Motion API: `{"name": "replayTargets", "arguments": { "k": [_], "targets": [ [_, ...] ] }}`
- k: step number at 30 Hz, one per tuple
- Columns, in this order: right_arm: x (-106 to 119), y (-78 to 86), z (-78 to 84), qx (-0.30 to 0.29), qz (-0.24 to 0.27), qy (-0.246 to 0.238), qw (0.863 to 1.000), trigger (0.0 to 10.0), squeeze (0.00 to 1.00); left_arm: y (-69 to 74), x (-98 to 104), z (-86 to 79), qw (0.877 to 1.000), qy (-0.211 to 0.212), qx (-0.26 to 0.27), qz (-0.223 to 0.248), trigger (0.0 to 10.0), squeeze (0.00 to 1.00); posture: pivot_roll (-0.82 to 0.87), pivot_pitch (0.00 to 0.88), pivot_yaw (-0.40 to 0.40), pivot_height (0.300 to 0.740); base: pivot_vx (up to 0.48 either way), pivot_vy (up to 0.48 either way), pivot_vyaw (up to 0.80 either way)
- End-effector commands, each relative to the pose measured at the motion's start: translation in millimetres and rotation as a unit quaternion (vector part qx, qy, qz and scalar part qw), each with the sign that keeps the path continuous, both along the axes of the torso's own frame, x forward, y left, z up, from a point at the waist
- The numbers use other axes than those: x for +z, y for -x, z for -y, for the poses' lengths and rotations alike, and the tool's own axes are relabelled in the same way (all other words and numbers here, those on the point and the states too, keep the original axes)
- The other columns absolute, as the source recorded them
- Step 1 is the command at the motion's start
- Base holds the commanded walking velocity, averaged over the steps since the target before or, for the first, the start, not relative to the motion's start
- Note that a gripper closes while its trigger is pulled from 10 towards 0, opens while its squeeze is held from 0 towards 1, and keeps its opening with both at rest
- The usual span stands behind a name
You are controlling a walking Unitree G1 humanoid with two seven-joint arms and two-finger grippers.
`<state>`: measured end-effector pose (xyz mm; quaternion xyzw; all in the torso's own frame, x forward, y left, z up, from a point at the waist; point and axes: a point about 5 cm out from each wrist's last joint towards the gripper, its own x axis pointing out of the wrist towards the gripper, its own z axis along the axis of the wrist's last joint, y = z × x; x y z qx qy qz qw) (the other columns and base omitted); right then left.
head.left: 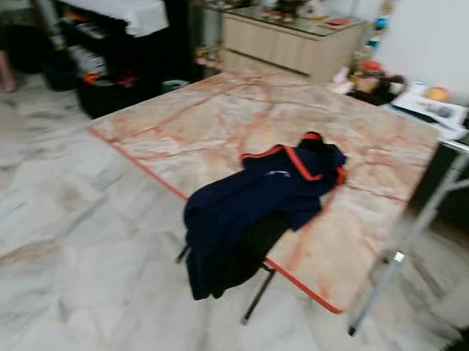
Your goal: Hang hanger
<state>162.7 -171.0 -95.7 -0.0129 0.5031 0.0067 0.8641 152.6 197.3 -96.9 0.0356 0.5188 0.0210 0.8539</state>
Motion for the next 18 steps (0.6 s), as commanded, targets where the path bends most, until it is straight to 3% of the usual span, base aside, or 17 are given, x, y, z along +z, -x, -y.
{"name": "replayTargets", "arguments": {
  "k": [1,11,18],
  "targets": [
    [-1.1,3.7,5.0,-0.001,-0.005,0.005,1.0,10.0,0.0,4.9,-1.8,-1.7,1.0,-0.004,-0.005,-0.014,10.0,0.0,0.11,0.0,0.003,0.74,0.0,0.0,0.8],
    [-5.6,27.8,32.8,0.031,-0.028,0.022,0.999,10.0,0.0,5.2,-1.8,-2.4,1.0,-0.004,-0.007,-0.015,10.0,0.0,0.12,0.0,0.003,0.74,0.0,0.0,0.8],
    [-11.0,40.5,21.2,0.055,-0.038,0.019,0.998,10.0,0.0,5.4,-1.9,-2.2,1.0,-0.005,-0.008,-0.016,10.0,0.0,0.12,0.0,0.002,0.74,0.0,0.0,0.8]
  ]
}}
